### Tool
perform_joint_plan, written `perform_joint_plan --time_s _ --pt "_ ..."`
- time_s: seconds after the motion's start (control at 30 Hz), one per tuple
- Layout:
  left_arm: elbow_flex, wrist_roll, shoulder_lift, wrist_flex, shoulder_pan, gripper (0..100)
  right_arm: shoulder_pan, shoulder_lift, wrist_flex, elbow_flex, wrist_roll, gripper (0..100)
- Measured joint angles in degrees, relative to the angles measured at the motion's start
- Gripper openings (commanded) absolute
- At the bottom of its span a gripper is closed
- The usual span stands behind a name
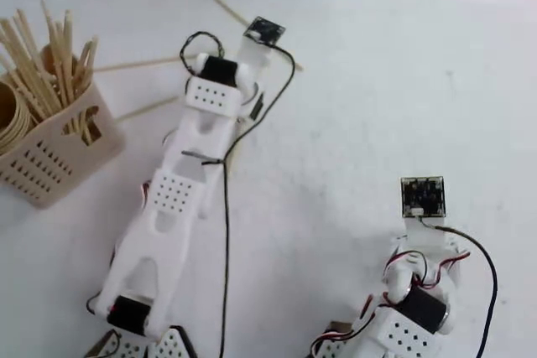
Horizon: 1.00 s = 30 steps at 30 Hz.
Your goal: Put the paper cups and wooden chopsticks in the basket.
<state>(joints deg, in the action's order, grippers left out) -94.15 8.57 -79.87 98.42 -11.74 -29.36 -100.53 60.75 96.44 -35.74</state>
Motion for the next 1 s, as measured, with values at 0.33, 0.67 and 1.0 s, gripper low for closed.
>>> perform_joint_plan --time_s 0.33,0.67,1.0 --pt "0.0 0.0 -2.46 -0.18 -0.09 3 0.0 0.0 0.0 0.0 0.0 4.5" --pt "0.09 0.0 5.19 3.52 -0.44 2 0.0 0.0 0.0 0.0 0.0 4.5" --pt "0.09 5.36 45.45 3.52 -0.62 2 0.0 0.0 0.0 0.0 0.0 4.5"
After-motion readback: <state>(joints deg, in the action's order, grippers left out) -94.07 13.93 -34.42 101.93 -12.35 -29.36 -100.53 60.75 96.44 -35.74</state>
